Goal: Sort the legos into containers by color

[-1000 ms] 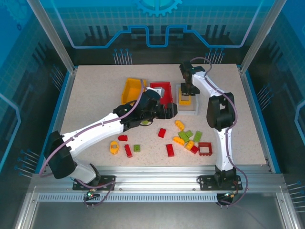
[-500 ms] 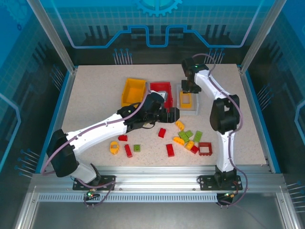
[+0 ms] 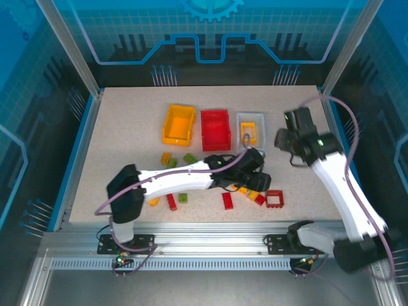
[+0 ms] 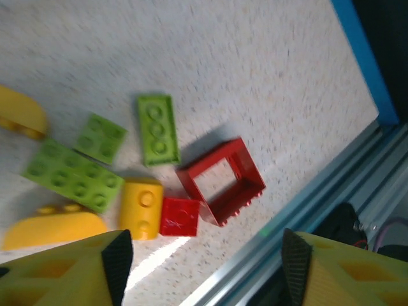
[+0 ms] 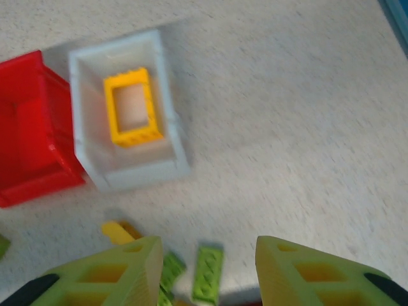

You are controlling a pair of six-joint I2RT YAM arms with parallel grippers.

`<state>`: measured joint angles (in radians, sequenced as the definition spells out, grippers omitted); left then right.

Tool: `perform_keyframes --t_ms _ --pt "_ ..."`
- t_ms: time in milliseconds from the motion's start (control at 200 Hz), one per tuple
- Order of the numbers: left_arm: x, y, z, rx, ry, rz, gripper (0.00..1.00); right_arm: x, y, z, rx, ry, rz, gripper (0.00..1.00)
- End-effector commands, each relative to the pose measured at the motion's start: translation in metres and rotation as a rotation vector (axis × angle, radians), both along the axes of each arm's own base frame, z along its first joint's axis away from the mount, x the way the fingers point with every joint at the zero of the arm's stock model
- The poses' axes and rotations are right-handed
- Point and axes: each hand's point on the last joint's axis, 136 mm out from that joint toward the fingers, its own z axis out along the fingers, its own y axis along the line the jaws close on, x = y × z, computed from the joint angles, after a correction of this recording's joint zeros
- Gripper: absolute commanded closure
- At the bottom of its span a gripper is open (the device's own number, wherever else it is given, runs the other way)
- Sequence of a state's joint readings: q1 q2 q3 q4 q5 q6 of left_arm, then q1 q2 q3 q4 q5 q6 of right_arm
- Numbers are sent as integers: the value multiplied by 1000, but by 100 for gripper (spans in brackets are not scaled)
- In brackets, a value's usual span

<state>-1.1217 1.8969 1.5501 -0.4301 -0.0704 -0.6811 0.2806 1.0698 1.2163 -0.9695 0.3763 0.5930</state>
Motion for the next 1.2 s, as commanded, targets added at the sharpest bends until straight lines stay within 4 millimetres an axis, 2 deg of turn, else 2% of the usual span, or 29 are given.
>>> perform_keyframes --t_ms 0,145,220,310,445,590,885,1060,1196 --pt "-12 -8 -26 82 94 6 39 -53 -25 0 45 -63 -123 55" --pt "-14 -21 -51 133 140 8 47 -106 -47 -3 61 -110 -182 54" --pt "-15 -26 -62 142 160 8 48 -125 -54 -7 67 -120 -201 54" --pt "-14 -34 -68 140 176 7 52 -137 -57 -10 80 -123 -210 54" --pt "-14 -41 -83 171 195 6 58 -137 -56 -7 87 -129 -203 53" --pt "-13 -41 -97 209 199 11 59 -133 -51 -9 91 -104 -189 53" --pt "-6 -45 -110 245 183 6 68 -137 -49 -12 114 -93 -186 53" --pt "-3 -53 -110 239 168 -9 76 -136 -47 -15 124 -87 -182 53" --pt "0 -56 -112 254 155 -19 79 -136 -47 -15 120 -85 -181 53"
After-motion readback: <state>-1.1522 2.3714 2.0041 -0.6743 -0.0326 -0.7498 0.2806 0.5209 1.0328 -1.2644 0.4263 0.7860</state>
